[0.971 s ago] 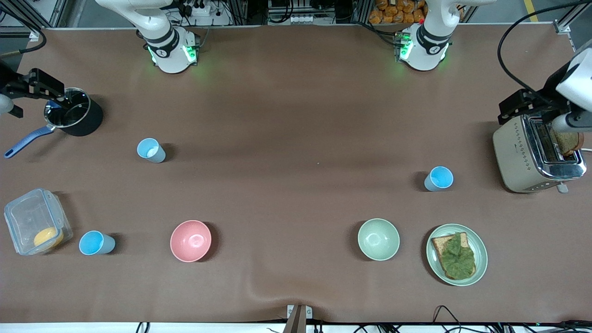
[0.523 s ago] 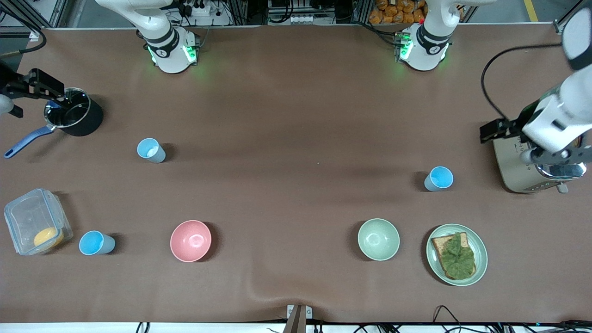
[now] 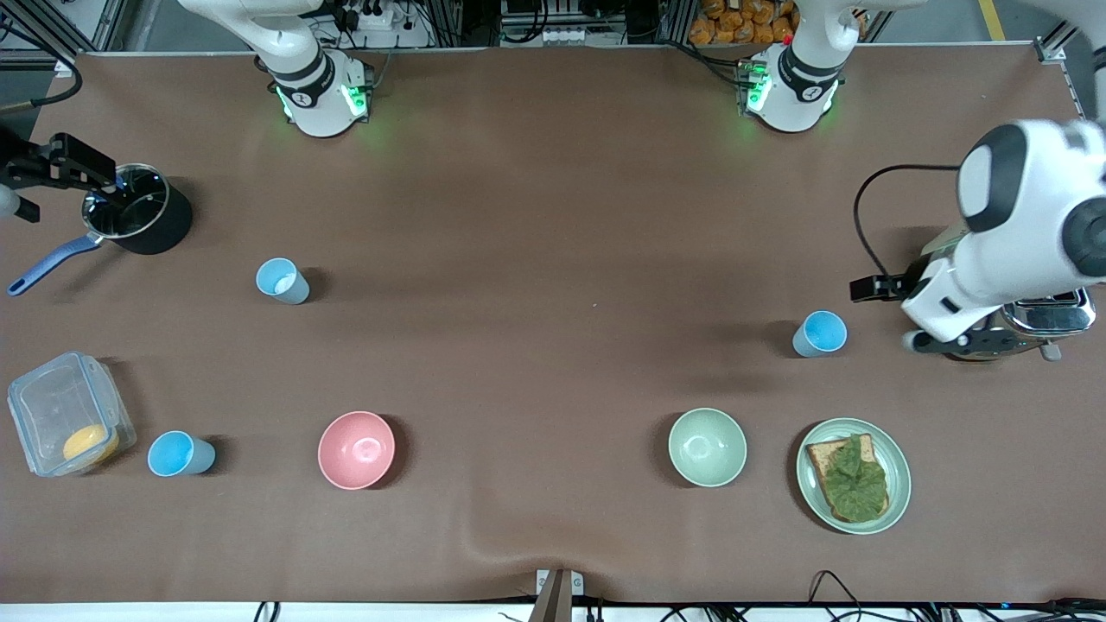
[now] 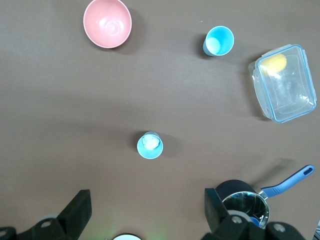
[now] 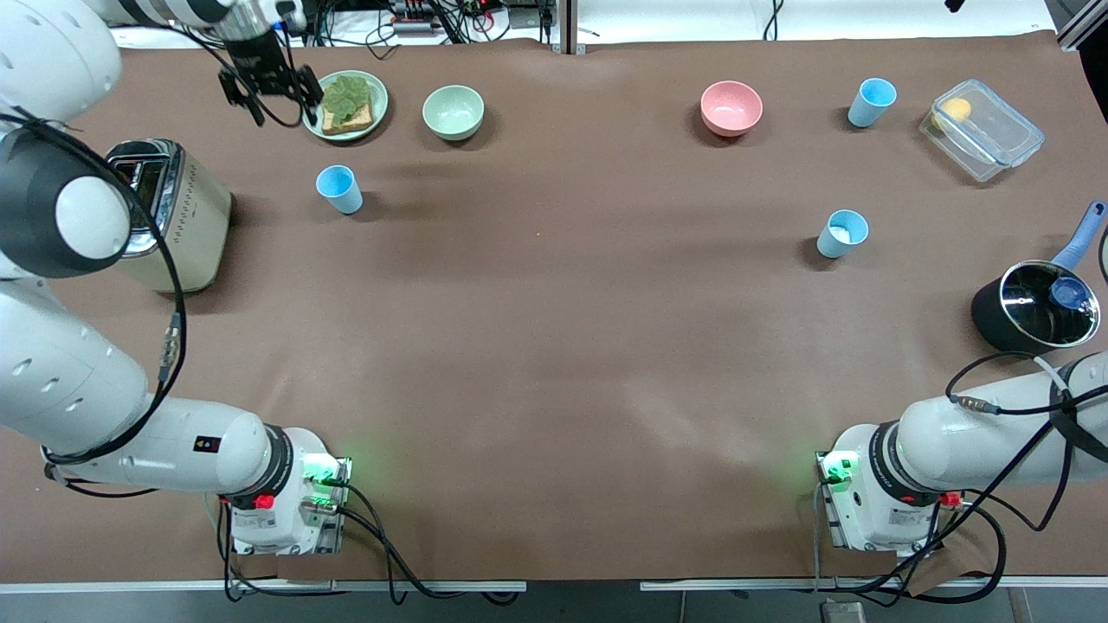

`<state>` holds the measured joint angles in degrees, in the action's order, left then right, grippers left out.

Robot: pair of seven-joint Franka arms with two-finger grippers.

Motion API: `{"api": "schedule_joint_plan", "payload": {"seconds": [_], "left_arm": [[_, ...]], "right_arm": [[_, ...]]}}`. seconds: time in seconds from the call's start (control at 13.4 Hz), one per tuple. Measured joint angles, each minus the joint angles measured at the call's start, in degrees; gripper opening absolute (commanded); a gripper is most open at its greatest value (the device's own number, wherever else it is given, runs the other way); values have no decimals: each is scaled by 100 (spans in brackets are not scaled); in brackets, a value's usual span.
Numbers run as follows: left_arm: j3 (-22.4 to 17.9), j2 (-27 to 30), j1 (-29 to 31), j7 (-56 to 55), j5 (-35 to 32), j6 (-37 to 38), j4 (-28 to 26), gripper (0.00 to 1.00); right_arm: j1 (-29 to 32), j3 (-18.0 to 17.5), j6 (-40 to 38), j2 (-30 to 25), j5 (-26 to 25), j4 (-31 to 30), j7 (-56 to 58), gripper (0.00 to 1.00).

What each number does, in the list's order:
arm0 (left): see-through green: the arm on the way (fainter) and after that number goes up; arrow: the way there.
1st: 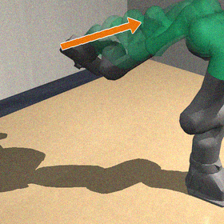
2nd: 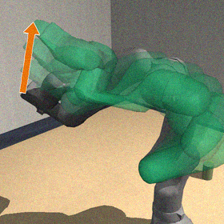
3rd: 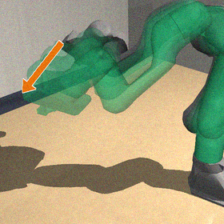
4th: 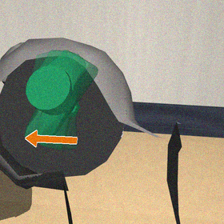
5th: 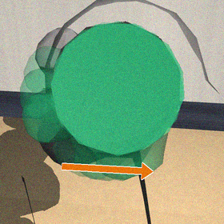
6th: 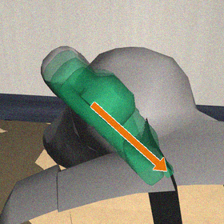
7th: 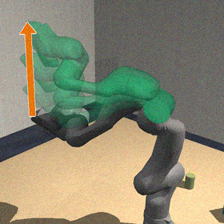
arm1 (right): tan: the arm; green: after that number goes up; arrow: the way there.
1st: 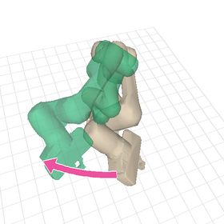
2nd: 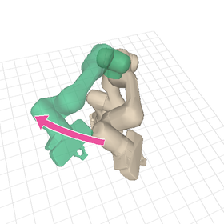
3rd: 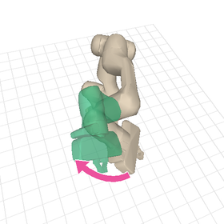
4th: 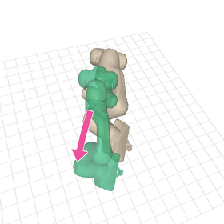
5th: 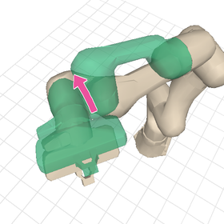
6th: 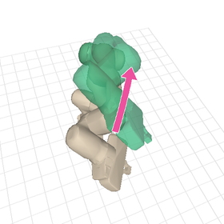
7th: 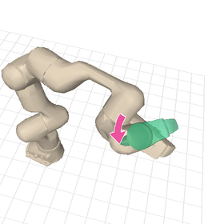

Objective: Stack blue cups with both arms
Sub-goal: 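Lower the left gripper over the blue cup beside the toaster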

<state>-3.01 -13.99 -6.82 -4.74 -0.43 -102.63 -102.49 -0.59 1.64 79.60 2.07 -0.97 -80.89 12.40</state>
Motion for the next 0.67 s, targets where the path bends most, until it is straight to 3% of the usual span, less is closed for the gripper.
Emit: {"api": "schedule_joint_plan", "payload": {"seconds": [0.37, 0.67], "left_arm": [[-4, -642, 162, 0, 0, -484, -62, 100], [-3, -1118, 167, 0, 0, -865, -72, 100]], "right_arm": [[140, 22, -7, 366, 1, -60, 1, 100], [209, 22, 302, 821, 280, -322, 11, 100]]}}
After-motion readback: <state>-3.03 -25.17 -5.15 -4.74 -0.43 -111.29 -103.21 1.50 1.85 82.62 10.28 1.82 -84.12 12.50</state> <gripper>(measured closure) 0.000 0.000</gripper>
